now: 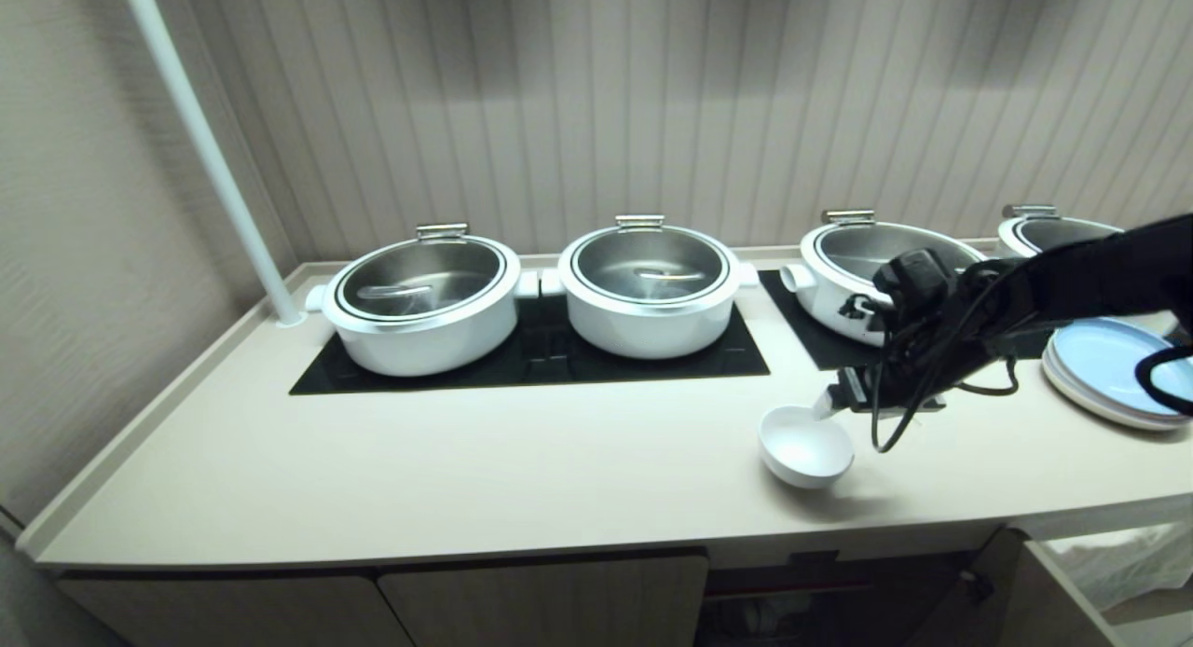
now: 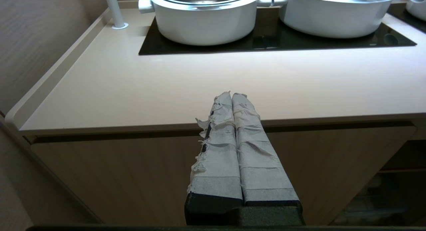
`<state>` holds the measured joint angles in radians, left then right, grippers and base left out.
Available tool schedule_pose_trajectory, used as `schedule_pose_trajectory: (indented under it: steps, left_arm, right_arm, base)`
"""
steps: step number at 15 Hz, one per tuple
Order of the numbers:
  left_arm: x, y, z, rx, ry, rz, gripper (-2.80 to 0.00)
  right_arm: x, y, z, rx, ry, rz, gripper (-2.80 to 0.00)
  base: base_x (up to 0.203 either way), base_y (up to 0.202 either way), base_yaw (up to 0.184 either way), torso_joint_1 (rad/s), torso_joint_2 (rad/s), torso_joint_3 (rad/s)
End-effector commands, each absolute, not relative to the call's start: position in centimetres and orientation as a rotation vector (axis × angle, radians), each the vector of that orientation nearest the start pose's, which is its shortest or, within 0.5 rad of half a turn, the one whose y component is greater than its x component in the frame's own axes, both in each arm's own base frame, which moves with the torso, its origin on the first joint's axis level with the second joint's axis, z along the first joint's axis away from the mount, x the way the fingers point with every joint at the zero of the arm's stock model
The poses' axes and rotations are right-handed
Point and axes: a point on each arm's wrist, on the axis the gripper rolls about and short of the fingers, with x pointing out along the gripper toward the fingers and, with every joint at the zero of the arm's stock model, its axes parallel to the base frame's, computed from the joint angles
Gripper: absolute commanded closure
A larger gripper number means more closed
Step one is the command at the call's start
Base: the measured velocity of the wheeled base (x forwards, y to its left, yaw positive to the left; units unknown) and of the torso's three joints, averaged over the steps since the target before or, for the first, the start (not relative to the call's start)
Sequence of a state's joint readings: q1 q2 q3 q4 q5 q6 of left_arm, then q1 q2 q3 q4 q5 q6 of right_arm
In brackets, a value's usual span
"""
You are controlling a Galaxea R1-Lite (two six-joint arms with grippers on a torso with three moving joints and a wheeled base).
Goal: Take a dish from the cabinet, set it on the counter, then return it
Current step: Place it on the table
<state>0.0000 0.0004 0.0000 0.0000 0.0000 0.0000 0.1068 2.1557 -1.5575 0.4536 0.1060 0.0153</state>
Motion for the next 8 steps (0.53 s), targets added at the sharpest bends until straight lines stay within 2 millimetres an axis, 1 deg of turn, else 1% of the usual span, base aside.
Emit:
schedule_pose_trajectory:
  steps: [1, 5, 7, 8]
  left_arm:
    - [-2.3, 0.0, 7.5, 0.0, 0.0, 0.002, 0.0]
    - [-2.3, 0.0, 7.5, 0.0, 0.0, 0.002, 0.0]
    - [-2.3, 0.0, 7.5, 0.0, 0.0, 0.002, 0.0]
    - [-2.3, 0.0, 7.5, 0.0, 0.0, 0.001, 0.0]
  right_arm:
    - [39.3, 4.5, 14.0, 0.011, 1.009, 0.184, -2.8]
    - [38.0, 4.2, 13.9, -0.045, 0.882, 0.151, -2.8]
    - [36.7, 4.0, 14.8, -0.079, 0.802, 0.156, -2.8]
    - [36.0, 3.9, 15.5, -0.088, 0.769, 0.159, 0.0]
  base:
    - [0.0, 0.0, 0.0, 0.0, 0.0, 0.0]
    - [0.0, 0.0, 0.0, 0.0, 0.0, 0.0]
    - [0.0, 0.0, 0.0, 0.0, 0.0, 0.0]
    - [0.0, 0.0, 0.0, 0.0, 0.0, 0.0]
